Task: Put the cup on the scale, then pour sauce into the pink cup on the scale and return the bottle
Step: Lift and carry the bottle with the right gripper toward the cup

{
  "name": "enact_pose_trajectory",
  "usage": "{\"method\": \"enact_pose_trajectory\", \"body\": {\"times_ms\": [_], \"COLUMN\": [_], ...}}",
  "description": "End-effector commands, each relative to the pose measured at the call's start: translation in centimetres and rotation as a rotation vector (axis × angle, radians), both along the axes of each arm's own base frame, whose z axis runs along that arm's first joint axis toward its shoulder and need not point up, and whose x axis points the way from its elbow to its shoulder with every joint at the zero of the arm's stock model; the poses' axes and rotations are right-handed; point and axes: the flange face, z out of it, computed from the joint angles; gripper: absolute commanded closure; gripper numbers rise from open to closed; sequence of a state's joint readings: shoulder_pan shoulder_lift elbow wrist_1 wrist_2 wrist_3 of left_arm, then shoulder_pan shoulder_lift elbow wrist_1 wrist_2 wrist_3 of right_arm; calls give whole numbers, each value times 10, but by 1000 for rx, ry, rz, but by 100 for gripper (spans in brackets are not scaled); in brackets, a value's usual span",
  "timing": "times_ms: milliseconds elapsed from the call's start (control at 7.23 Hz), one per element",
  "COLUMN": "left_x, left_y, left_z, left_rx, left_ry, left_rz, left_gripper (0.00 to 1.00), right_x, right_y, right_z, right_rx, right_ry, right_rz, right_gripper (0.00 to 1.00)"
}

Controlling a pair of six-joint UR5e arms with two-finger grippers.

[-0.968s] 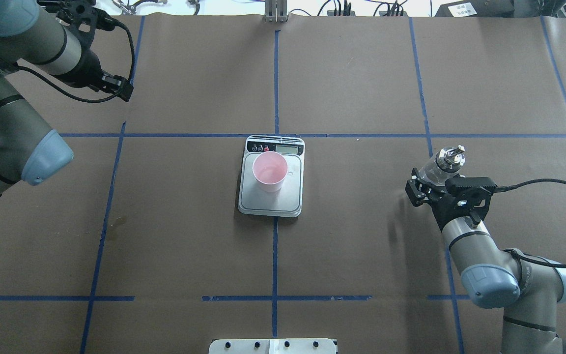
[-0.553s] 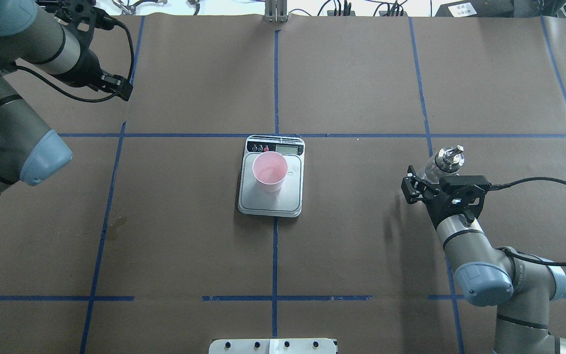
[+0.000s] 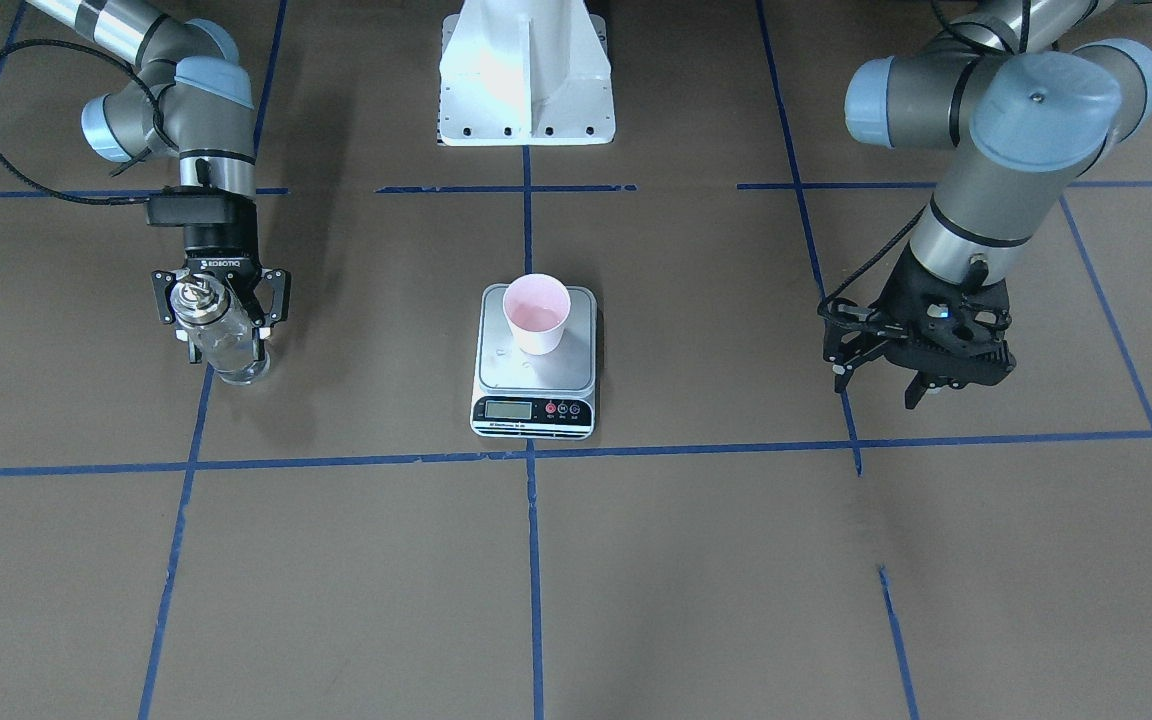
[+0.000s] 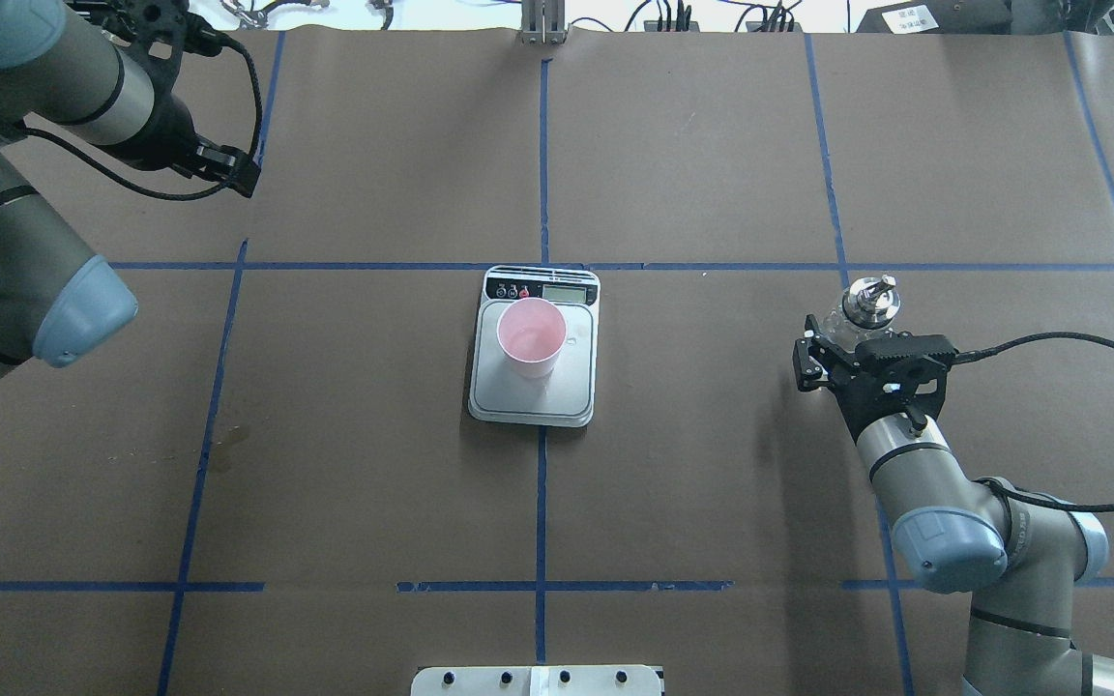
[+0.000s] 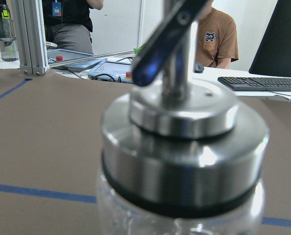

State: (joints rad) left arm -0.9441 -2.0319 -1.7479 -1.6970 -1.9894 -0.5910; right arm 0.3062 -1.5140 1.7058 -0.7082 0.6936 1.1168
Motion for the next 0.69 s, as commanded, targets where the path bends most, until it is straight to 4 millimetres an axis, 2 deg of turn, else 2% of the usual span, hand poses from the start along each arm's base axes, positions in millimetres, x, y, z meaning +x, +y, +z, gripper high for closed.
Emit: {"method": "enact_pose_trajectory", "body": {"times_ms": [0,138,277,415,553], "left_x": [0,2,2,2,2], "left_y": [1,4,4,4,4], "left_z": [-4,-5,-5,-4,-4], "left_rx": [2,-21,-23,-24,-24], "left_ry": [5,25,26,25,25], "left_rz": [2,2,0,-1,-1], "left_gripper": [27,27,27,27,27], "right_x": [2,0,-10,-22,-27], "right_y": [-4,-2,-5,-12,-14], "right_z": [-17,-19,-31,-62,-75], "right_rx": [20,22,36,53,59], "right_ry": [-21,-2,65,27,20], "right_rz": [9,-2,-21,-21,-27], "right_gripper": [100,100,100,100,100]}}
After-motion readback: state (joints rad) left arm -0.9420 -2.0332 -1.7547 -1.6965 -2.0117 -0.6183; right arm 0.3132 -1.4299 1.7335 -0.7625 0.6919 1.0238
